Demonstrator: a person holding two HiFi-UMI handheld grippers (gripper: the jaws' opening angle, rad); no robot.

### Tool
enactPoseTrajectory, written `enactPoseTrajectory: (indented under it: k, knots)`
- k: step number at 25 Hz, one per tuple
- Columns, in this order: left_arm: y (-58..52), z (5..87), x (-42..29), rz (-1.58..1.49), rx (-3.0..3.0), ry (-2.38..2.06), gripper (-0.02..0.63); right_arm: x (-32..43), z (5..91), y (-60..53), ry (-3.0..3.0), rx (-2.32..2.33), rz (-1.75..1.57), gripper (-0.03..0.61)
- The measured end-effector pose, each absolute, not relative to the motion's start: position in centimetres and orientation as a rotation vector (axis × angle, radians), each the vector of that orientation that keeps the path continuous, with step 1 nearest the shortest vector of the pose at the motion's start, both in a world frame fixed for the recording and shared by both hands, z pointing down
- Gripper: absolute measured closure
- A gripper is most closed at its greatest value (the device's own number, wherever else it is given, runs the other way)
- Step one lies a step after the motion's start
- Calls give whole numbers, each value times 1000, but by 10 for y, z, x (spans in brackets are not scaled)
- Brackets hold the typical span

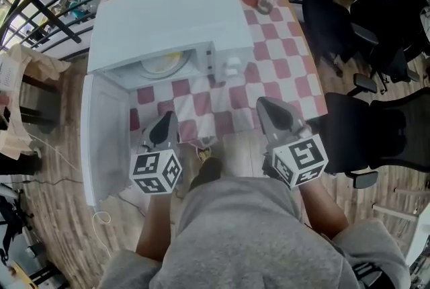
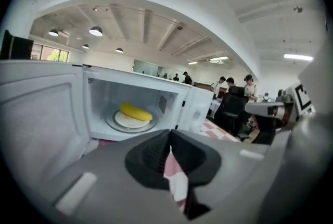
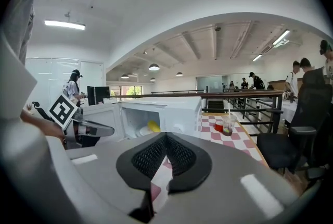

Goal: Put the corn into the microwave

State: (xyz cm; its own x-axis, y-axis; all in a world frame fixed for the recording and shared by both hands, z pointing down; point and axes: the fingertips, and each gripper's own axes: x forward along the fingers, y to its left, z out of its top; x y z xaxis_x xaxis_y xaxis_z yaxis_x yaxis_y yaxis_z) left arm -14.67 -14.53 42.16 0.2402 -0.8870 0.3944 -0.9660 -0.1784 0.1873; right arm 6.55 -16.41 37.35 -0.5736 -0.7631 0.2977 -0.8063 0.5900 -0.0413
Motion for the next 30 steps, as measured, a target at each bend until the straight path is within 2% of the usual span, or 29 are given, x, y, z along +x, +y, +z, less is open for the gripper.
enactPoseTrajectory:
  k: [20, 30]
  knots:
    - [73, 372, -30, 211, 2198, -1882, 603, 176, 373, 12, -2623, 1228, 264, 580]
    - [118, 363, -8, 200, 2192, -1881, 603, 200, 367, 50, -2644, 1239, 268, 580]
